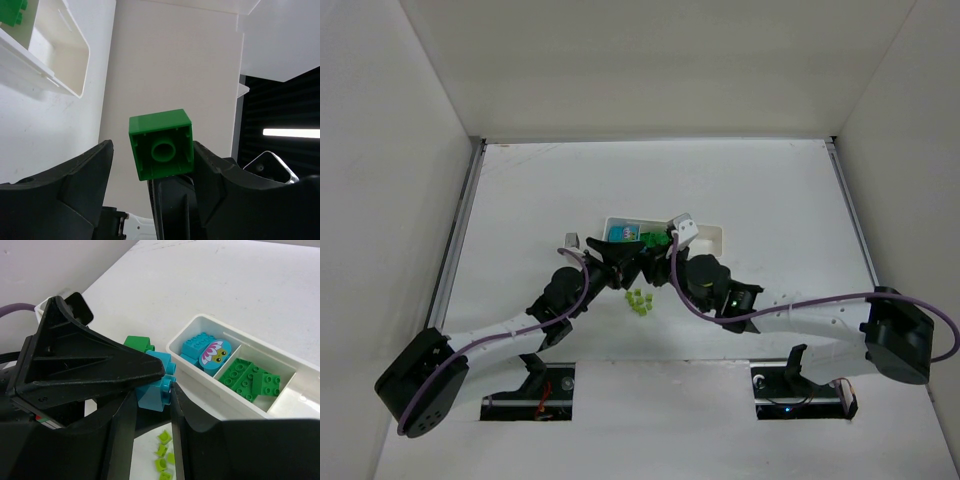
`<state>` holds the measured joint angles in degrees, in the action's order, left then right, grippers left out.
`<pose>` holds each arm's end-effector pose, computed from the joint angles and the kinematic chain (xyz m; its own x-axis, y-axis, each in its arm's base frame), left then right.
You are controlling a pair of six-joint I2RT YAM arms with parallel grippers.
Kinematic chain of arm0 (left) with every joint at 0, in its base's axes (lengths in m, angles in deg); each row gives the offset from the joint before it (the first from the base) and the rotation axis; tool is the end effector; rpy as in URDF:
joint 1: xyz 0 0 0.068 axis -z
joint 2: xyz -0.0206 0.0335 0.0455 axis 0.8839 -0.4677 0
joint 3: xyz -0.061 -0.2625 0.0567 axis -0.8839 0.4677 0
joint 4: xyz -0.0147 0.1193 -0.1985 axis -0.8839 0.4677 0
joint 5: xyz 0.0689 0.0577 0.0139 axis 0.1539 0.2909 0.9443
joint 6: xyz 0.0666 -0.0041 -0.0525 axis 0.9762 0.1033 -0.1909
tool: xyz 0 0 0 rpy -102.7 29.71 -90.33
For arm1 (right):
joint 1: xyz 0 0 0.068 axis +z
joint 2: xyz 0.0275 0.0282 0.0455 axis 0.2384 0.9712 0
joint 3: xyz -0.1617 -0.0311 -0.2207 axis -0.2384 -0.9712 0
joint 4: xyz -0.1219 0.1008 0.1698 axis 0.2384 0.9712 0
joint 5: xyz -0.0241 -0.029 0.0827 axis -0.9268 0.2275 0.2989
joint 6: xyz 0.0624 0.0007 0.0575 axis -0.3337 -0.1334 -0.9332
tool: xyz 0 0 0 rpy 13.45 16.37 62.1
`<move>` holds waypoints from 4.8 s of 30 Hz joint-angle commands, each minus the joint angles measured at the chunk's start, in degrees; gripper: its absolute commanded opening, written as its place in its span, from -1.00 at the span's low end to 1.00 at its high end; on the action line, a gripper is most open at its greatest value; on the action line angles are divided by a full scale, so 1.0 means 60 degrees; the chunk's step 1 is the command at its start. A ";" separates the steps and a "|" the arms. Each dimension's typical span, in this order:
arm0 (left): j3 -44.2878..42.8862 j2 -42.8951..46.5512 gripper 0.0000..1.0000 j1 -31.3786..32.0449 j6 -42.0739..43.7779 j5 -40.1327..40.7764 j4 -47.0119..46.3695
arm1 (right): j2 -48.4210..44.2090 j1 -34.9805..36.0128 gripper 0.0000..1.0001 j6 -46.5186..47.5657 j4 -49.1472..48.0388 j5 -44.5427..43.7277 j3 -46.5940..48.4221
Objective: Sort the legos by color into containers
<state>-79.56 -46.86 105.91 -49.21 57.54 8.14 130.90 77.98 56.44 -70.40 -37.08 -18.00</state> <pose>0.1623 -0.1504 0.2424 -0.6561 -0.7524 0.0577 0.0325 -0.1045 -0.9940 0.1596 0.2578 0.2847 -0.2138 0.1196 -0.9695 -0.5971 0.7695 0.2266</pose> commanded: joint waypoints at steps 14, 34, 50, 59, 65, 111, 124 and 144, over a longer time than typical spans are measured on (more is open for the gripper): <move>-0.0518 0.0714 0.18 -0.0480 0.1340 -0.0032 0.1038 | -0.0653 -0.0290 -0.42 -0.0100 -0.0456 -0.0254 -0.0566; -0.0870 0.0701 -0.12 -0.0465 0.1765 -0.0047 0.1582 | -0.0536 -0.0290 -0.42 0.0032 -0.0338 -0.0489 -0.0537; -0.0797 0.0627 -0.59 -0.0480 0.1809 -0.0076 0.0997 | -0.0170 -0.0275 -0.42 0.0178 -0.0222 -0.1176 -0.0449; -0.0241 0.1330 -0.80 -0.0728 0.2044 -0.0281 0.1054 | -0.0214 -0.0392 -0.42 -0.0070 -0.0002 -0.2013 -0.0376; -0.0093 0.2032 -0.79 -0.1708 0.2350 -0.0705 0.1698 | 0.0209 -0.0524 -0.38 -0.0289 -0.0031 -0.0843 0.0032; -0.1936 0.0265 -0.74 -0.1992 0.6143 -0.0986 0.3222 | 0.0274 -0.3115 -0.30 -0.2501 0.1580 -0.0328 0.0595; -0.5482 -0.3898 -0.72 -0.0670 0.8854 0.0420 0.5213 | -0.2250 -0.3893 -0.31 -0.2883 0.1391 0.0302 -0.1855; -0.7139 -0.5686 -0.43 -0.0407 1.0115 0.1638 0.6050 | -0.3583 -0.3644 -0.14 -0.2898 0.1522 0.0258 -0.2134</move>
<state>-119.69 -81.48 102.67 9.57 65.24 44.27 110.24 55.51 39.23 -58.89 -35.42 -30.35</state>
